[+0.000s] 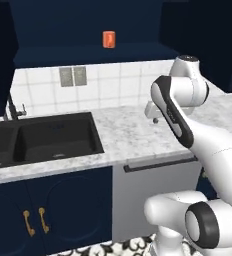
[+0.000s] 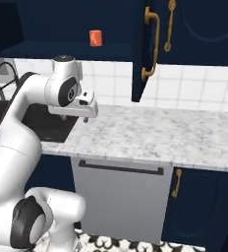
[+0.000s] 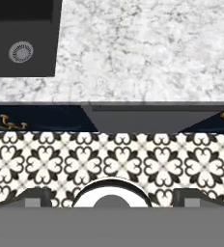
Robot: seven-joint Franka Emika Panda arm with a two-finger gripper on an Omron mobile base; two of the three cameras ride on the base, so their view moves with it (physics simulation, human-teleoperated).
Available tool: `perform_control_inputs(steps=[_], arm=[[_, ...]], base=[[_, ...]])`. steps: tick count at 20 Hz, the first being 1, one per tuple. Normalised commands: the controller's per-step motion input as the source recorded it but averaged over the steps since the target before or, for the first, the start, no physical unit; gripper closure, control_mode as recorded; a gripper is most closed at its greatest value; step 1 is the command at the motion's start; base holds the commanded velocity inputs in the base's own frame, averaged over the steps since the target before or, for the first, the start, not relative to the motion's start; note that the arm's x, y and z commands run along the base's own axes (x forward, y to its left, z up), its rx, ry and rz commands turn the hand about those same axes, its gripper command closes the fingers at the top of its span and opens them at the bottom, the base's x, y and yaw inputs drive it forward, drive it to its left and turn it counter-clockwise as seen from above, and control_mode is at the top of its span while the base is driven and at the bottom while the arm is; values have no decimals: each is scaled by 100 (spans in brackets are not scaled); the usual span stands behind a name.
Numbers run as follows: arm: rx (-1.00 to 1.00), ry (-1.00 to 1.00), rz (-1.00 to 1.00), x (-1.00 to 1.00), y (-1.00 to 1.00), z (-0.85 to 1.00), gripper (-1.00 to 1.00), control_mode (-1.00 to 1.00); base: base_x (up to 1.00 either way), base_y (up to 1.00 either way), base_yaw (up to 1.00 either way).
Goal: Gather all objects into one cabinet and sort the glasses and bowls to opposite sides.
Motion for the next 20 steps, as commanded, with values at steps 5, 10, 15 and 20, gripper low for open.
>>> perform_control_inputs(steps=[5, 10, 15, 20], arm=[[0, 0, 0, 0, 0, 0, -100, 100], [0, 0, 0, 0, 0, 0, -100, 100], [0, 0, 0, 0, 0, 0, -100, 100], [0, 0, 0, 0, 0, 0, -100, 100]], base=[[100, 66, -9], [100, 51, -13], [97, -44, 15], [5, 0, 0]])
